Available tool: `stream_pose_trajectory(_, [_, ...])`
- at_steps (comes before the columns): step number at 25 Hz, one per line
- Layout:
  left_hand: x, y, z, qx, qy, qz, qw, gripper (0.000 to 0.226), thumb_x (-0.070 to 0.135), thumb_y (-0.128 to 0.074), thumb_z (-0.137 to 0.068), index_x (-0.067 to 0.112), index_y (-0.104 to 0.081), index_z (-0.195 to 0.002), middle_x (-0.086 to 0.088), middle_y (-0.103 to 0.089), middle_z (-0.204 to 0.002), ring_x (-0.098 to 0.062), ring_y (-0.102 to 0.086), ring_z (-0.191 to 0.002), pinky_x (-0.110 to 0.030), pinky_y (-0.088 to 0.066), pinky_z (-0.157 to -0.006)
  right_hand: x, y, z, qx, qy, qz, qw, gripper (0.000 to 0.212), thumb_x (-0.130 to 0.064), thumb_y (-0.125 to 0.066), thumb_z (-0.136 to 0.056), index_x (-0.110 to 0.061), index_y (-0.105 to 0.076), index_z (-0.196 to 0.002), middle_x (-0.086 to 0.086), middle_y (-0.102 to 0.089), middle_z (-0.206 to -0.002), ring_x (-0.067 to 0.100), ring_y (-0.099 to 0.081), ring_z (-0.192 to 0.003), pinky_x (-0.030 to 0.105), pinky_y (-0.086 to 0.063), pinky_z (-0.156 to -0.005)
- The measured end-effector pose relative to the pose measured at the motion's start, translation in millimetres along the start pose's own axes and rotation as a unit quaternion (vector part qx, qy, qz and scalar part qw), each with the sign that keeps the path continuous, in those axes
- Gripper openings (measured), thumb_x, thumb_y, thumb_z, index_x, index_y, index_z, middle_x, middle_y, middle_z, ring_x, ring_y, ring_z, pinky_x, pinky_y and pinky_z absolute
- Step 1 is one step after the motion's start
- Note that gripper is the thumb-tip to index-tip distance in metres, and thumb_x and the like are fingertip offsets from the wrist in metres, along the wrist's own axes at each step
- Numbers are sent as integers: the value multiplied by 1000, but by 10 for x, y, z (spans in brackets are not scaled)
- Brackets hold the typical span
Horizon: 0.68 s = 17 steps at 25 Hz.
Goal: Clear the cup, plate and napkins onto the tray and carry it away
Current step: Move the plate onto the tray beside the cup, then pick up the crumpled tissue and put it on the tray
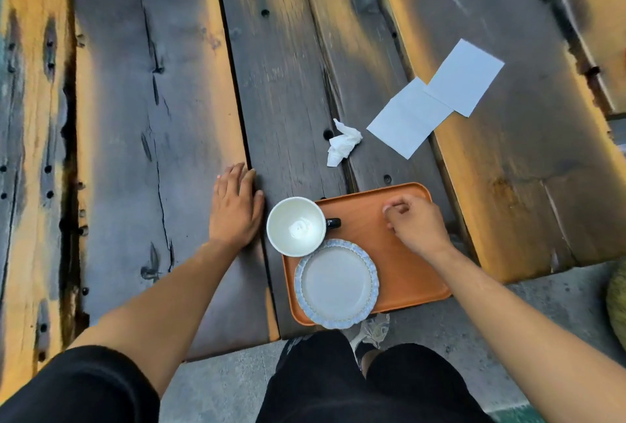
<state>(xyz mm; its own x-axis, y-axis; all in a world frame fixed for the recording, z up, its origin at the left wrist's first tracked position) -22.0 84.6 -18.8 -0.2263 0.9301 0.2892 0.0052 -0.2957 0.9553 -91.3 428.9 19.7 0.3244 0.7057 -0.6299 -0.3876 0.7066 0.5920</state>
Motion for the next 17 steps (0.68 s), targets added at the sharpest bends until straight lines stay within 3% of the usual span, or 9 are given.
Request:
stream_pose_trajectory(2, [110,0,-413,-11,-64,-6,998,58,40,-35,-103,6,-46,-148,-20,-38,-160,-41,-31,-151,-55,-25,-124,-212,47,-200,32,44,24,998,12,-21,-66,-93,-19,-73,-102,-7,-70,-89,5,-63,-77,26,-52,-77])
stream_pose_trajectory(5, [372,-114,-952,-46,-145,-36,988,65,47,-32,-102,11,-37,-156,-15,-28,-167,-34,-20,-157,-52,-16,-128,-499,5,-563,65,100,34,992,25,-23,-68,-92,-18,-68,-116,-1,-64,-107,12,-60,-82,33,-54,-89])
stream_pose_trajectory(8, [602,-298,-1189,-73,-196,-65,976,70,52,-26,-103,14,-25,-162,-10,-17,-171,-28,-9,-160,-49,-6,-130,-731,-136,-836,59,136,81,986,47,-28,-73,-88,-21,-59,-132,4,-53,-124,21,-60,-103,38,-52,-95])
stream_pose_trajectory(12, [711,-457,-1343,-76,-218,-86,969,70,52,-26,-103,14,-22,-163,-9,-14,-172,-26,-8,-160,-50,-6,-130,-863,-346,-1038,31,152,115,981,68,-30,-79,-80,-23,-52,-142,7,-46,-130,27,-44,-124,41,-45,-103])
stream_pose_trajectory(17, [713,-456,-1341,-62,-214,-86,971,70,51,-27,-103,13,-24,-162,-10,-16,-171,-25,-9,-160,-50,-7,-130,-917,-488,-1160,23,159,149,976,69,-29,-80,-80,-25,-50,-142,4,-44,-130,26,-41,-122,37,-42,-105])
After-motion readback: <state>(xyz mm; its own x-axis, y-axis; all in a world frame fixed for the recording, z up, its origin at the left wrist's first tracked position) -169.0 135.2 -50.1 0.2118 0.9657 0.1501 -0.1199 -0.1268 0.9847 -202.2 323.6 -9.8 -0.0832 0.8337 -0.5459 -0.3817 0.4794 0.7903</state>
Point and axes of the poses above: each hand's wrist, its own z-axis away from the middle knuckle, its own y-axis out of the back of the hand, x = y × z, the point moved 5 cm from there along -z, towards the middle knuckle
